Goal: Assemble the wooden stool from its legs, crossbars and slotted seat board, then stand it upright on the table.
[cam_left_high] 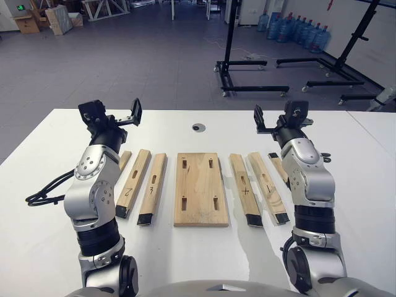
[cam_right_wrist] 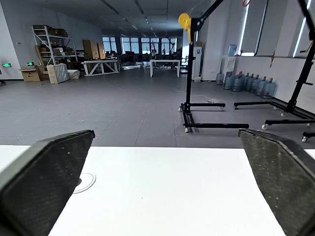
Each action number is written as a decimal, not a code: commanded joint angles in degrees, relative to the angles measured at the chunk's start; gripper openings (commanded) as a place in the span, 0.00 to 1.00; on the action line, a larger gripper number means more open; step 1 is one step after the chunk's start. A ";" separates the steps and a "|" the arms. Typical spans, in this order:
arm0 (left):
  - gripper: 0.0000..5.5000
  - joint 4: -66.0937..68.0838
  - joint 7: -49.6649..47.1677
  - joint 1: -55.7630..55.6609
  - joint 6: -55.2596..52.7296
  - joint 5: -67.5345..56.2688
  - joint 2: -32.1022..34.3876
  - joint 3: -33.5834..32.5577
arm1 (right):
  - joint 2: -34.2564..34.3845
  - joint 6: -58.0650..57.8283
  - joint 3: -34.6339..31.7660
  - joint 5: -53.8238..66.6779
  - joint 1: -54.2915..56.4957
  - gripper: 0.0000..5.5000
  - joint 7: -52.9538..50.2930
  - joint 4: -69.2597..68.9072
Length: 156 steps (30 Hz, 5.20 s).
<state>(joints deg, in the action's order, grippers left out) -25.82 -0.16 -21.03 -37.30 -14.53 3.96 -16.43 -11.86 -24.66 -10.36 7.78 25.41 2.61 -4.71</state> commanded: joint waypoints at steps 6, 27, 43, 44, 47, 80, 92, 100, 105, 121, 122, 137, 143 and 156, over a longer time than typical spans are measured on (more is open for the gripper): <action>0.98 6.80 -6.67 -1.54 10.76 7.77 -1.26 3.81 | 1.89 4.42 -1.77 1.37 0.81 0.98 -0.63 6.97; 0.98 10.22 -3.81 -2.88 17.55 12.67 1.40 11.12 | 4.23 8.87 -0.32 2.27 0.35 0.98 0.39 8.20; 0.98 15.04 -4.10 -4.00 19.54 13.58 1.75 10.87 | 4.75 10.45 -0.24 2.49 1.81 0.98 -0.14 10.12; 0.98 15.13 -4.11 -3.96 19.56 13.58 1.77 10.85 | 4.67 10.47 -0.29 2.49 1.81 0.98 -0.16 10.17; 0.98 15.30 -4.40 -3.88 19.50 13.69 1.69 10.80 | 4.65 10.40 -0.23 2.40 1.80 0.98 -0.19 10.20; 0.98 -1.66 -1.73 7.25 0.75 3.81 3.70 3.30 | -24.47 -7.12 2.67 3.21 -6.63 0.98 30.80 28.13; 0.98 -0.75 -2.29 7.46 1.55 4.20 3.50 3.91 | -24.33 -11.84 5.87 0.96 -10.63 0.71 30.05 25.09; 0.98 -0.32 -2.75 7.14 1.76 4.08 3.36 4.04 | -24.41 -13.93 9.93 -1.73 -11.73 0.47 29.59 23.87; 0.98 0.39 -2.54 6.55 1.90 4.12 3.54 4.30 | -22.93 -14.84 11.24 -2.50 -12.17 0.31 27.54 26.86; 0.98 -0.37 5.09 0.22 -8.39 -24.43 0.22 -5.17 | -22.21 -2.26 1.64 1.11 2.41 0.23 22.39 20.99; 0.98 0.94 4.54 -1.69 -10.37 -29.89 -1.41 -5.98 | -19.11 -1.06 3.00 2.33 3.90 0.23 22.54 15.87; 0.98 11.21 -5.63 -2.28 -18.11 -52.62 -6.00 -3.86 | -2.97 7.81 23.37 2.93 -3.30 0.23 28.52 -6.12; 0.98 13.05 -5.96 -2.80 -17.07 -55.79 -5.19 -3.77 | -2.65 5.95 25.58 3.74 -5.05 0.23 30.60 -8.61; 0.73 13.96 -7.99 -1.50 -17.73 -63.50 -2.07 -1.99 | -1.93 3.25 25.42 5.01 -4.80 0.23 31.03 -8.51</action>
<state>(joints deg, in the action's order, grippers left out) -12.56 -7.17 -22.96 -54.67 -77.38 1.04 -19.33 -14.13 -20.15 15.16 12.36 20.50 33.24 -12.62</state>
